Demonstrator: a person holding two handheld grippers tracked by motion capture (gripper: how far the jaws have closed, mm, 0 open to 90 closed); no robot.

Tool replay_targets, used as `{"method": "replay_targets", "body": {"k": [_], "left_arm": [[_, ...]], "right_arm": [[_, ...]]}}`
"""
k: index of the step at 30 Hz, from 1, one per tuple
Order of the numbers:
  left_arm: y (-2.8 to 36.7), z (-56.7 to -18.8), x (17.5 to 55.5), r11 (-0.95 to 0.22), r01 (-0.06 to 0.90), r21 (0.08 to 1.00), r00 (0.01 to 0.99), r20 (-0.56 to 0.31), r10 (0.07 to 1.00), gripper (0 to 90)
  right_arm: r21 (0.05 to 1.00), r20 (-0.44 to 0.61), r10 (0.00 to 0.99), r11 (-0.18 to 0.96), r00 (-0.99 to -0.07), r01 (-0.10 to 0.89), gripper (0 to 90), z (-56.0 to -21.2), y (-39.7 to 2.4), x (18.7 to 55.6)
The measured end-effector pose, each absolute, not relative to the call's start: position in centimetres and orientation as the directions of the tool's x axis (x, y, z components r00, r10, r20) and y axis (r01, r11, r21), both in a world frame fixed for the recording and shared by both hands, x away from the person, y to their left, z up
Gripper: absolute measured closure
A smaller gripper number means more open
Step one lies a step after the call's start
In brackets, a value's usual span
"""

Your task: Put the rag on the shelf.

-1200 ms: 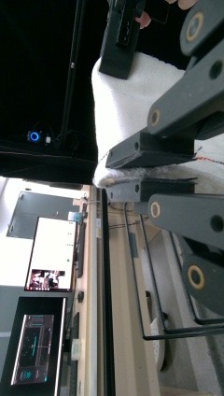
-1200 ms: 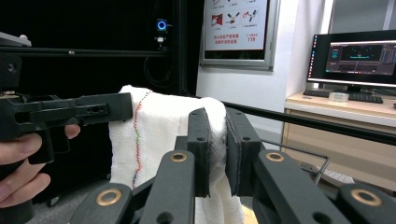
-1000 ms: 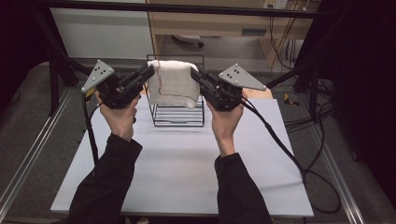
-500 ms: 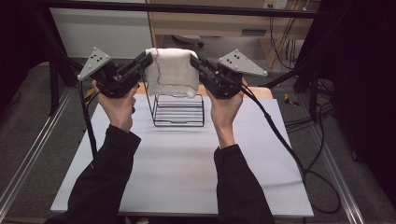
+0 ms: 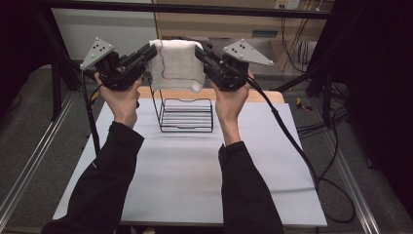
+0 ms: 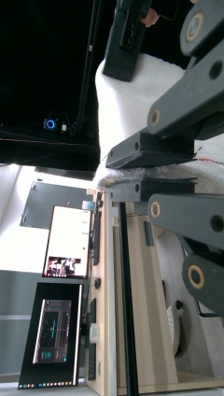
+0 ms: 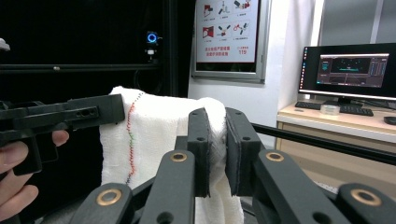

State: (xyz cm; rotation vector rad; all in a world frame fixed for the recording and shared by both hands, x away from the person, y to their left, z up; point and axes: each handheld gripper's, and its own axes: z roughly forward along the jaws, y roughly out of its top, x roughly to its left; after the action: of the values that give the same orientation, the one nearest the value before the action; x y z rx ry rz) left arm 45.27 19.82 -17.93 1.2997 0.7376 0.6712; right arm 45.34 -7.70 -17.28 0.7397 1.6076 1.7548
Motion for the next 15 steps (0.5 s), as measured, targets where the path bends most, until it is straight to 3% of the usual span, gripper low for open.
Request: {"method": "replay_targets", "body": {"k": [15], "left_arm": [[19.8, -17.0, 47.8, 0.158, -0.019, 0.987, 0.604, -0.115, 0.789, 82.3]], "right_arm": [[0.996, -0.009, 0.780, -0.048, -0.626, -0.074, 81.6, -16.3, -7.5, 48.0]]}}
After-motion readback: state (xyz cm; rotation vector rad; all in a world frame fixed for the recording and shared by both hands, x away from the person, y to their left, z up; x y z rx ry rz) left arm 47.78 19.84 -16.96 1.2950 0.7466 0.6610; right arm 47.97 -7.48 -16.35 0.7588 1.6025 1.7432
